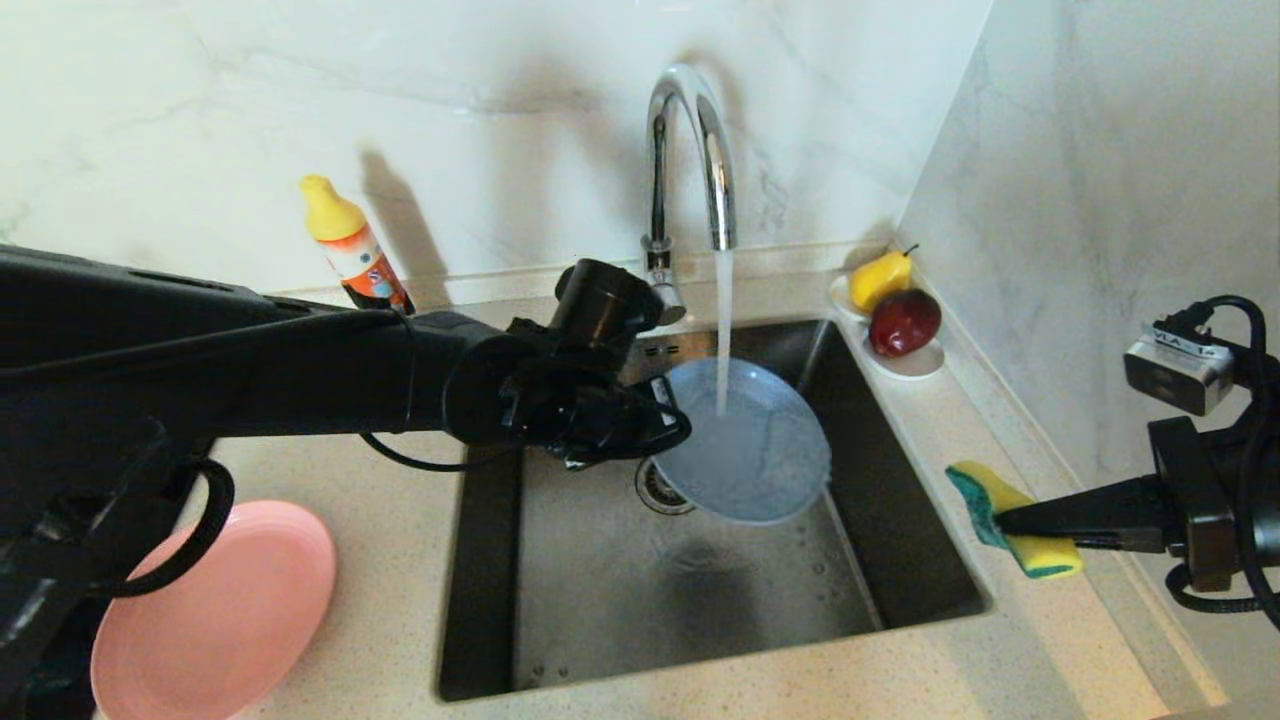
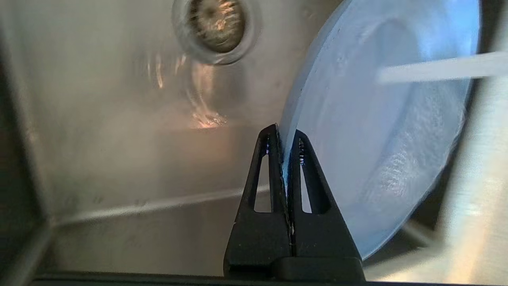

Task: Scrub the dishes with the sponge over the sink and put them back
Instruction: Wash the plate

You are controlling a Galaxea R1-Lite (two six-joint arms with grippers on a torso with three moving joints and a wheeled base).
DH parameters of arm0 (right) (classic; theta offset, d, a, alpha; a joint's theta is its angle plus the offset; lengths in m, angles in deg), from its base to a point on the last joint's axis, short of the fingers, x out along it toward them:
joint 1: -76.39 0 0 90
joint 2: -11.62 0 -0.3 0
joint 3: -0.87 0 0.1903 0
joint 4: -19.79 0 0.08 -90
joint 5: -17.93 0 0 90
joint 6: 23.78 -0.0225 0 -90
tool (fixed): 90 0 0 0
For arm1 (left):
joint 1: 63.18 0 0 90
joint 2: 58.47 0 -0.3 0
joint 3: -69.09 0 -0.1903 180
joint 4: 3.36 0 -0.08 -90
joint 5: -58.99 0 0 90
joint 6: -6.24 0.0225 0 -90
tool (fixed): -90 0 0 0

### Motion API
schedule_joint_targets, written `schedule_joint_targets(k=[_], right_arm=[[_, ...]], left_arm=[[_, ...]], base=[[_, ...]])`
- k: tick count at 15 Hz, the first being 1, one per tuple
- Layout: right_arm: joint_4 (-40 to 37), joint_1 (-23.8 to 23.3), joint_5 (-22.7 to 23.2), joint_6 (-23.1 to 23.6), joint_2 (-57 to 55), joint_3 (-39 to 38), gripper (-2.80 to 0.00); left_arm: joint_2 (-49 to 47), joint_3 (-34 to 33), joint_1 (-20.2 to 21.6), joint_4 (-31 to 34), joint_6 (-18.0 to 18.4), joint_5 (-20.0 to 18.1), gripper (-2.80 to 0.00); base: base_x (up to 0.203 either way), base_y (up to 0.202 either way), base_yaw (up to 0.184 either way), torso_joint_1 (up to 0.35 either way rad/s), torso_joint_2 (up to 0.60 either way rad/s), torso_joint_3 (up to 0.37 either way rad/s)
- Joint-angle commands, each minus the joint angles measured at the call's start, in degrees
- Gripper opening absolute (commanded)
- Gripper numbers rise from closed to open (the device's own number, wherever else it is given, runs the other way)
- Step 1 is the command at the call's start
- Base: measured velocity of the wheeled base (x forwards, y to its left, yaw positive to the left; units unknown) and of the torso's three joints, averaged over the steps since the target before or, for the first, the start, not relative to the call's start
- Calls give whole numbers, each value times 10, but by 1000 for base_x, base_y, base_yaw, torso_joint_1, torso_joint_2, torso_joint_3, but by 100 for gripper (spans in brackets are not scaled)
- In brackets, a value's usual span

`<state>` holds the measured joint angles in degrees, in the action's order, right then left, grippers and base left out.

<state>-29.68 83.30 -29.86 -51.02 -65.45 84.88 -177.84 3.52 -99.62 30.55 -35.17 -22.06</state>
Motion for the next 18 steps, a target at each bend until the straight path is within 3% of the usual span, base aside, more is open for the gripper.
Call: schedule_joint_targets(k=[1, 5, 9, 11, 15, 18], right_arm=[[2, -1, 3, 0, -1, -11, -280], [3, -1, 13, 0, -8, -6, -280], [2, -1, 11, -1, -7, -12, -280], [3, -7, 11, 0, -9, -18, -280], [3, -11, 10, 3, -15, -30, -280], [3, -10, 12, 2, -19, -29, -280]], left_arm=[[21, -44, 2, 2, 5, 54, -280], [82, -86, 19, -4, 82, 199, -280], [124, -107, 48, -9, 129, 275, -280], [156, -155, 49, -53, 153, 295, -280], [209, -257, 49, -217, 263, 312, -280], [210, -278, 49, -247, 276, 313, -280]], base=[[0, 0, 0, 0, 0, 0], [0, 0, 0, 0, 0, 0], [0, 0, 0, 0, 0, 0], [0, 0, 0, 0, 0, 0], [0, 0, 0, 0, 0, 0], [0, 0, 0, 0, 0, 0]])
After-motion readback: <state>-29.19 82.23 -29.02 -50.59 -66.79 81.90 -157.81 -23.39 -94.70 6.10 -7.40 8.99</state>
